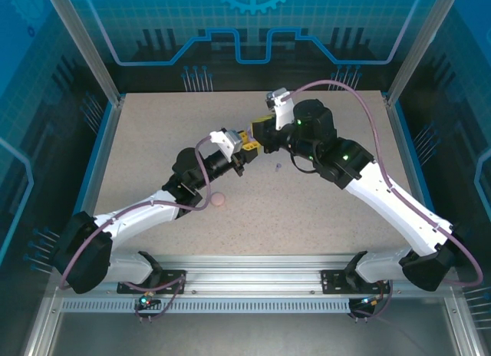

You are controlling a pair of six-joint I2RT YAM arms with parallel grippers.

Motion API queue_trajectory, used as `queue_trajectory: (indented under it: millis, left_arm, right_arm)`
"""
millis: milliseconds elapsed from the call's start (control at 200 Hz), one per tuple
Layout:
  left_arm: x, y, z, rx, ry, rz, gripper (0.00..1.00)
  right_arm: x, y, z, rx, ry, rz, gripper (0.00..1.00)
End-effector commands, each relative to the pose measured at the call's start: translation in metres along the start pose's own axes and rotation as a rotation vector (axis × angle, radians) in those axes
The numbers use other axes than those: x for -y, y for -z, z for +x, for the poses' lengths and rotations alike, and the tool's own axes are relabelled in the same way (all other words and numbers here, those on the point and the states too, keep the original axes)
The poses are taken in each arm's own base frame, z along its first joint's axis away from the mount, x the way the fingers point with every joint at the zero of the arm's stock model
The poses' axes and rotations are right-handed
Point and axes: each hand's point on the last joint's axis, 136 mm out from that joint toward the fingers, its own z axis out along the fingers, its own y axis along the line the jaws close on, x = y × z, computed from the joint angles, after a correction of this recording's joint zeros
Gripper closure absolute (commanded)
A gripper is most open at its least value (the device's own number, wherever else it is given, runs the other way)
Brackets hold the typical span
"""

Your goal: Insert the wireless bluetooth earbuds into the charging case

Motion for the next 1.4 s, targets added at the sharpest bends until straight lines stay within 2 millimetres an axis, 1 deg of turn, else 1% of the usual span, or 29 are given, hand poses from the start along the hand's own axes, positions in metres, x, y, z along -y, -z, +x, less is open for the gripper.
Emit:
queue_trajectory:
  millis: [0, 225, 620, 760, 810, 875, 980, 1045, 1110, 1136, 1176, 1231, 1361, 1396]
  left_arm:
    - [0.000, -0.006, -0.020, 0.048, -0.039, -0.003, 1.00]
    - [0.000, -0.005, -0.021, 0.050, -0.041, -0.006, 1.00]
    - [0.000, -0.006, -0.022, 0.049, -0.039, -0.002, 1.00]
    - [-0.001, -0.006, -0.023, 0.050, -0.038, -0.008, 1.00]
    - [-0.001, -0.006, -0.023, 0.051, -0.038, -0.010, 1.00]
    - [-0.002, -0.006, -0.023, 0.050, -0.035, -0.015, 1.00]
    - [-0.003, -0.007, -0.020, 0.045, -0.026, -0.020, 1.00]
    - [-0.004, -0.007, -0.019, 0.040, -0.022, -0.021, 1.00]
    - [-0.003, -0.007, -0.018, 0.037, -0.015, -0.019, 1.00]
    - [-0.003, -0.007, -0.017, 0.032, -0.012, -0.018, 1.00]
    - [-0.003, -0.007, -0.016, 0.029, -0.010, -0.019, 1.00]
    - [-0.003, -0.007, -0.015, 0.027, -0.006, -0.019, 1.00]
    - [-0.004, -0.007, -0.011, 0.020, 0.008, -0.026, 1.00]
    - [-0.004, -0.007, -0.011, 0.020, 0.012, -0.028, 1.00]
  right_arm:
    - [-0.006, 0.009, -0.007, 0.041, 0.016, -0.014, 0.86]
    - [-0.001, 0.007, 0.002, 0.019, 0.019, 0.003, 0.86]
    - [-0.008, -0.009, 0.020, -0.058, 0.041, -0.038, 0.89]
    - [-0.011, -0.010, 0.029, -0.087, 0.071, -0.051, 0.89]
    - [-0.011, -0.011, 0.035, -0.104, 0.079, -0.054, 0.88]
    - [-0.012, -0.012, 0.040, -0.122, 0.088, -0.064, 0.85]
    - [-0.015, -0.011, 0.044, -0.133, 0.093, -0.073, 0.80]
    - [-0.016, -0.009, 0.040, -0.123, 0.088, -0.071, 0.72]
    - [-0.016, -0.008, 0.034, -0.110, 0.085, -0.065, 0.70]
    - [-0.015, -0.007, 0.031, -0.104, 0.081, -0.060, 0.67]
    - [-0.016, -0.004, 0.023, -0.087, 0.077, -0.056, 0.65]
    - [-0.019, 0.000, 0.012, -0.062, 0.070, -0.066, 0.60]
    - [-0.024, 0.010, -0.016, -0.013, 0.034, -0.083, 0.43]
    - [-0.023, 0.013, -0.023, 0.001, 0.019, -0.080, 0.41]
